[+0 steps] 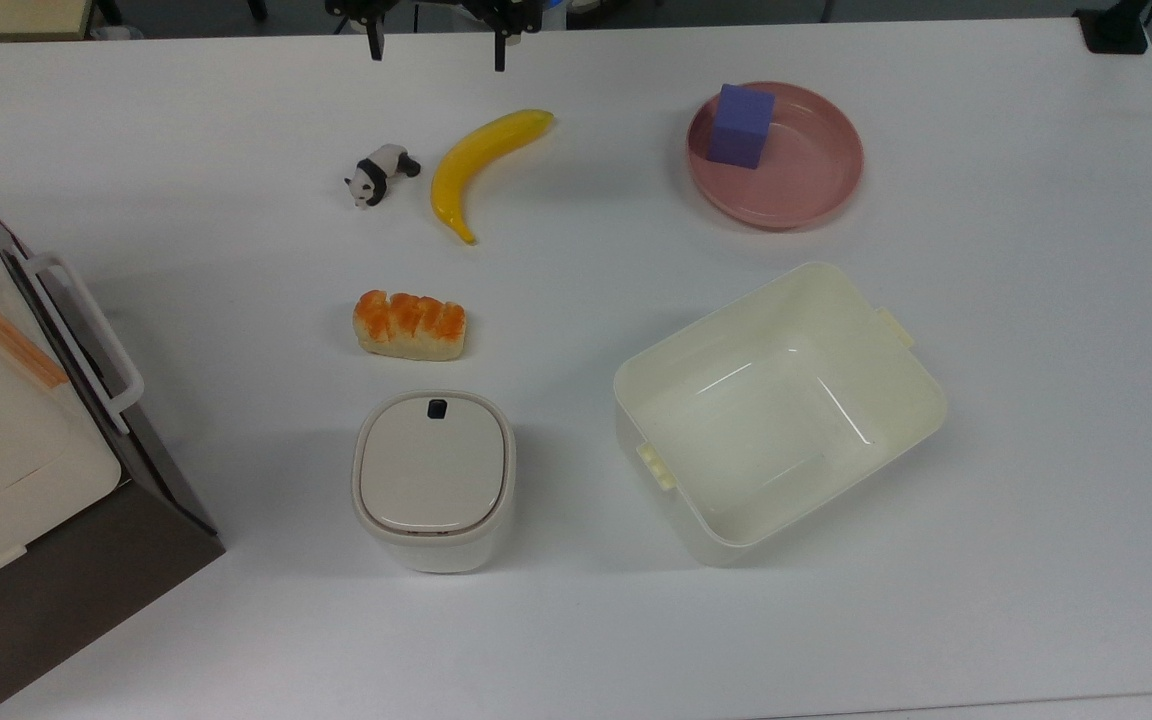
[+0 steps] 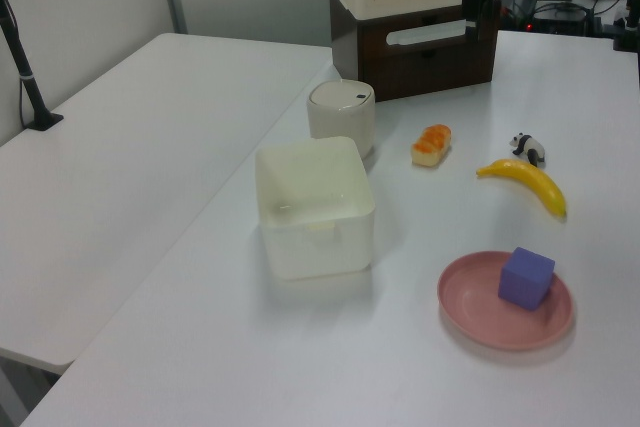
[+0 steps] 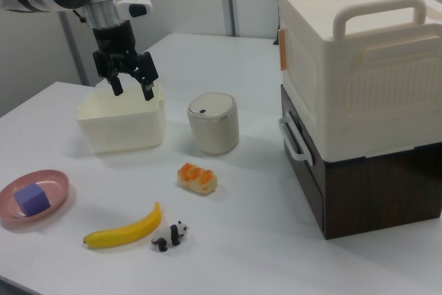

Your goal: Slide the drawer open

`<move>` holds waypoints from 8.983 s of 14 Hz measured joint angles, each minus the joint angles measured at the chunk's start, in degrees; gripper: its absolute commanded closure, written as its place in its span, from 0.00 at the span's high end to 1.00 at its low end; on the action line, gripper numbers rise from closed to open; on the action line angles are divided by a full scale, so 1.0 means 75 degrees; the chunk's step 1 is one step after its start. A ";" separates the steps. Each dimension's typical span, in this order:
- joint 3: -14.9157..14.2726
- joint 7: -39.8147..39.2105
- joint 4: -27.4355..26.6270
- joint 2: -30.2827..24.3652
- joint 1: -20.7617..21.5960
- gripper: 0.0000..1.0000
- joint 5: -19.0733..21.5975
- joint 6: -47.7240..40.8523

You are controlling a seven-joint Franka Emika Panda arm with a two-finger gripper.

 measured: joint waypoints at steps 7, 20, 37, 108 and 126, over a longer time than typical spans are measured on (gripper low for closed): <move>0.0004 0.0000 0.0000 0.0003 -0.0003 1.00 0.0000 0.0000; 0.0014 -0.1057 -0.0001 0.0108 -0.0003 1.00 0.0000 0.0000; -0.0025 -0.4607 -0.0339 0.1561 -0.1000 1.00 -0.0695 0.2452; 0.0025 -0.4347 -0.1517 0.1797 -0.1952 0.00 -0.3792 0.6016; 0.0034 -0.4592 -0.2022 0.1446 -0.1694 0.00 -0.3996 0.5842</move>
